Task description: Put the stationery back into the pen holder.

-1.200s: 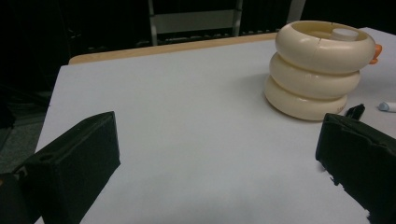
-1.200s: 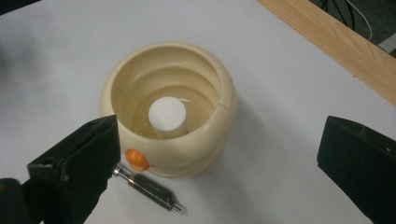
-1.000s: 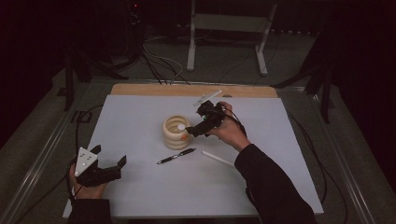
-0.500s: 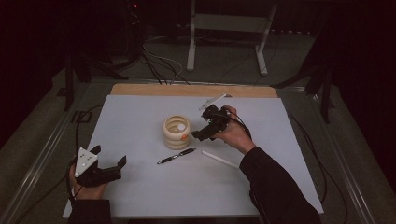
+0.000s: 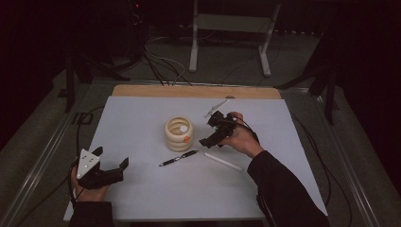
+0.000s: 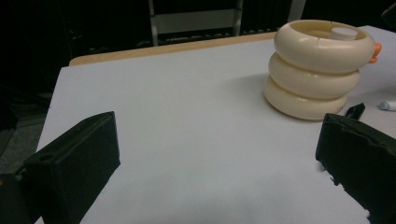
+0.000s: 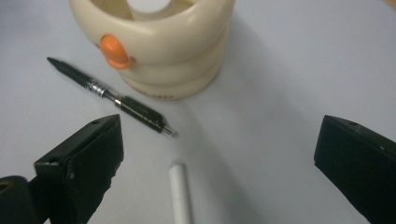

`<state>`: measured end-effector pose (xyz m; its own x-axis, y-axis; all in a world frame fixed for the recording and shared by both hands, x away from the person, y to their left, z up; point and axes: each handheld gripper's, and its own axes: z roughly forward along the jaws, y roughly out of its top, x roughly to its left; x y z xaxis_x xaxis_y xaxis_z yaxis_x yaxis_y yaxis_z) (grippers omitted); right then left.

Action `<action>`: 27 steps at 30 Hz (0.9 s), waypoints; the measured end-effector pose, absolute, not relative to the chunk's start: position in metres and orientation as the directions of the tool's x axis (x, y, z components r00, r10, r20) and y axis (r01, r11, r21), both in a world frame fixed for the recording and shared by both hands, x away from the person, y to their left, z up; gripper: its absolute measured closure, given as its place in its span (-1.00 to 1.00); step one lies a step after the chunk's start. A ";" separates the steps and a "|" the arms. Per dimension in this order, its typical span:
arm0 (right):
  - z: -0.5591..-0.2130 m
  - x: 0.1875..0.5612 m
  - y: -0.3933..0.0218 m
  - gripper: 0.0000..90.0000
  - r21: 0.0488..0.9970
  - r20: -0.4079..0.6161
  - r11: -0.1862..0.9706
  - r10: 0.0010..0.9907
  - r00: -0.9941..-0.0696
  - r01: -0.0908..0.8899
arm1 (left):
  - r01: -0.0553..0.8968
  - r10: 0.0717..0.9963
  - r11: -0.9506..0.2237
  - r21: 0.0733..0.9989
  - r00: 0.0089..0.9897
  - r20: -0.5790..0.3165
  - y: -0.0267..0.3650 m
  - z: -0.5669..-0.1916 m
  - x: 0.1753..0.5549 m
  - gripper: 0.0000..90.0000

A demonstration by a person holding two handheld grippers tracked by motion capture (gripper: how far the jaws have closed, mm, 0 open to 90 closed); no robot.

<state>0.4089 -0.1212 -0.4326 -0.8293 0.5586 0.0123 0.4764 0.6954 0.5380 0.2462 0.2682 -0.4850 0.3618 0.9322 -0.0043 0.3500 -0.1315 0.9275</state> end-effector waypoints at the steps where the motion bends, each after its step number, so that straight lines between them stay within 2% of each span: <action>1: -0.434 0.409 -0.121 -0.91 0.532 0.019 0.698 0.556 -0.831 0.479 | 0.350 0.932 -0.132 0.927 0.362 -0.004 0.268 -0.485 0.246 -1.00; 27: -0.462 0.400 -0.132 -0.75 0.458 0.053 0.728 0.550 -0.833 0.510 | 0.360 0.933 -0.134 0.923 0.360 -0.005 0.267 -0.486 0.249 -1.00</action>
